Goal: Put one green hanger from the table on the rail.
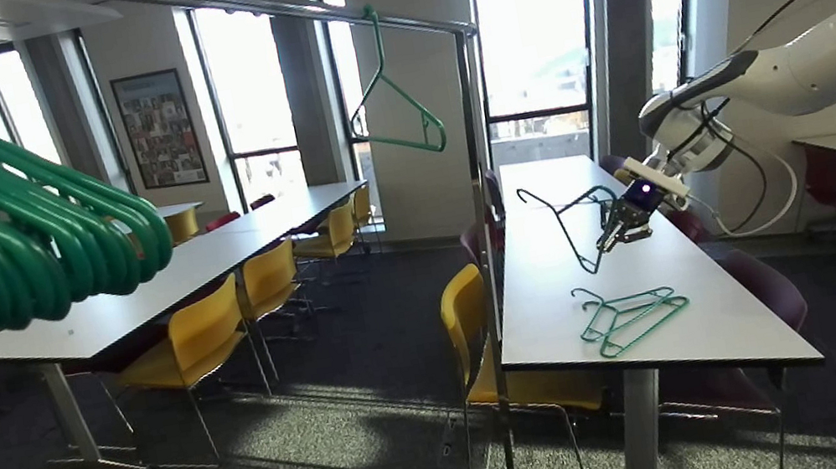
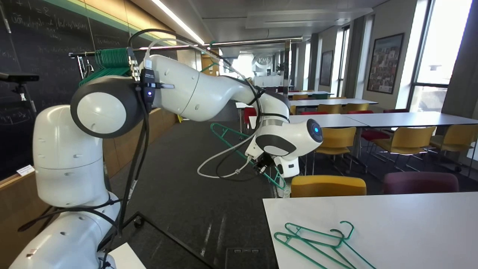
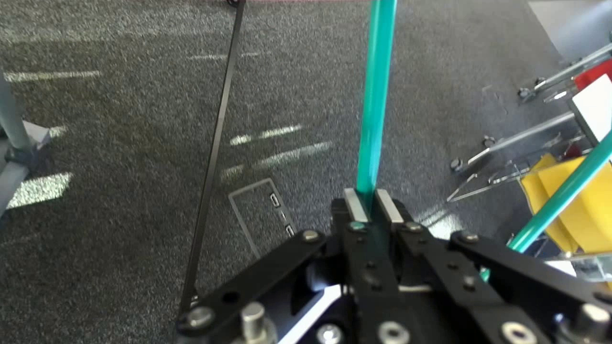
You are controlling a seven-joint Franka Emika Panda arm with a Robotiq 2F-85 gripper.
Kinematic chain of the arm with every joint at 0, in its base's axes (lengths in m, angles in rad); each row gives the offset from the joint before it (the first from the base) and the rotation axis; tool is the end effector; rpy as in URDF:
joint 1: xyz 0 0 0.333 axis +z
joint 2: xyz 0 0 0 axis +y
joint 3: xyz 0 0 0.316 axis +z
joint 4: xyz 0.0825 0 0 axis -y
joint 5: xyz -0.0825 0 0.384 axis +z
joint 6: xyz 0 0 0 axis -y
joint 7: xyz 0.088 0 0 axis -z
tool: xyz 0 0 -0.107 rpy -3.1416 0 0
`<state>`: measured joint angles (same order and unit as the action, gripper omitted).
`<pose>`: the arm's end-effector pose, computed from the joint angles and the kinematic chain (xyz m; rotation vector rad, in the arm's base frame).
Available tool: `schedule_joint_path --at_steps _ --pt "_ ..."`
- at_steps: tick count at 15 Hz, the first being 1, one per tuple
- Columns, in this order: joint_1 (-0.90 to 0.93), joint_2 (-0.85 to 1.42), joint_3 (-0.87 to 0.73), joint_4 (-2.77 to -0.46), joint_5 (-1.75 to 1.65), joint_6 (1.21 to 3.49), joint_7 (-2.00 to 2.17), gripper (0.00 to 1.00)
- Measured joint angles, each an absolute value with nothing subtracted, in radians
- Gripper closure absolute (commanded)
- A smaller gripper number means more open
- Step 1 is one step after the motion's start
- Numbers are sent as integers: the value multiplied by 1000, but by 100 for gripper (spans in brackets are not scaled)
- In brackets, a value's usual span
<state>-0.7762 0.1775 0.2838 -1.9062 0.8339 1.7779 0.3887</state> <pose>0.5361 -0.2222 0.4162 -1.8876 1.2794 0.2965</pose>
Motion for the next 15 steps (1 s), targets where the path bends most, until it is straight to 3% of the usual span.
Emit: schedule_joint_path --at_steps 7,15 --pt "-425 188 -8 -1750 950 1578 504 98" --pt "-299 248 -96 -1560 978 1402 379 98"
